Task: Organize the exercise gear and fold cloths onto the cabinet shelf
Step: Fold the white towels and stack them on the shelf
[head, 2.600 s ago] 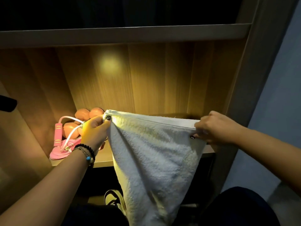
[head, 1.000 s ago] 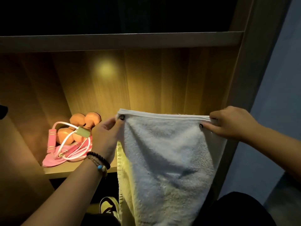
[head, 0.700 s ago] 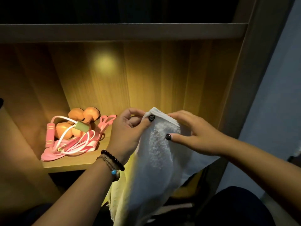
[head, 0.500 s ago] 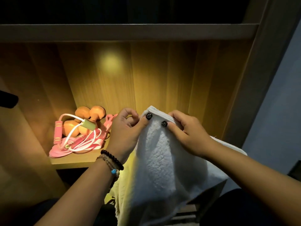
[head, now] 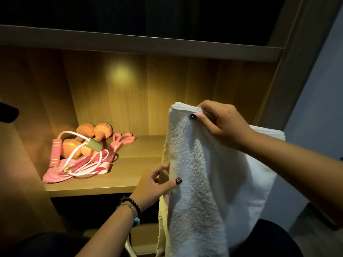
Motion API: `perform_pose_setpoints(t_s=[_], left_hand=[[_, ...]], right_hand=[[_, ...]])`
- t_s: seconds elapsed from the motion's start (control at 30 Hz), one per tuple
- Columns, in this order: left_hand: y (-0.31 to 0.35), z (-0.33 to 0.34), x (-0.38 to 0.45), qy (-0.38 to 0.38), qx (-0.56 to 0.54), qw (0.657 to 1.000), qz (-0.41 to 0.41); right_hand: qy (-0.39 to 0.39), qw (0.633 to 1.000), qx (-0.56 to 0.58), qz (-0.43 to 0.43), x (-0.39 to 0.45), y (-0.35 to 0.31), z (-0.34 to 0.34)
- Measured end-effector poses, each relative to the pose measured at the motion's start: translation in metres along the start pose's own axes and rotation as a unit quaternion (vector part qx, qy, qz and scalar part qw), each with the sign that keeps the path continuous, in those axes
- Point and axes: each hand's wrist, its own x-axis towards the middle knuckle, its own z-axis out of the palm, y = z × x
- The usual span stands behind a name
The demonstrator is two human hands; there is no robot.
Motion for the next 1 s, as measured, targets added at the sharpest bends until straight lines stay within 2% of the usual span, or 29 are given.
perform_pose_setpoints(t_s=[0.1, 0.17, 0.27, 0.4, 0.5, 0.63, 0.73, 0.83, 0.93, 1.0], left_hand=[[-0.016, 0.016, -0.001, -0.097, 0.038, 0.992, -0.069], [-0.027, 0.026, 0.0, -0.129, 0.039, 0.985, -0.111], [-0.034, 0.033, 0.007, -0.132, 0.049, 0.981, -0.137], [-0.022, 0.033, 0.017, -0.121, 0.058, 0.987, -0.091], [-0.009, 0.041, 0.019, -0.139, 0.057, 0.984, -0.096], [-0.008, 0.046, 0.012, -0.145, 0.079, 0.982, -0.09], [-0.015, 0.035, 0.001, -0.135, 0.114, 0.978, -0.115], [-0.016, 0.029, -0.009, -0.187, 0.116, 0.967, -0.131], [-0.008, 0.03, -0.01, -0.231, 0.176, 0.948, -0.13], [-0.002, 0.03, -0.006, -0.184, 0.281, 0.935, -0.113]], right_hand=[[0.001, 1.0, -0.01, -0.004, -0.001, 0.008, -0.011], [0.0, 1.0, -0.02, -0.005, -0.004, 0.014, -0.015], [-0.001, 1.0, -0.024, 0.007, -0.01, 0.024, -0.021], [0.017, 1.0, -0.025, 0.008, -0.018, 0.031, -0.029], [0.026, 0.999, -0.025, 0.001, -0.018, 0.034, -0.035], [0.002, 1.0, -0.013, 0.011, -0.025, 0.04, -0.036], [-0.031, 0.999, -0.015, 0.017, -0.041, 0.041, -0.028], [-0.03, 0.999, -0.023, 0.018, -0.048, 0.04, -0.022], [-0.034, 0.998, -0.037, 0.023, -0.042, 0.04, -0.023], [-0.039, 0.997, -0.057, 0.029, -0.038, 0.042, -0.023]])
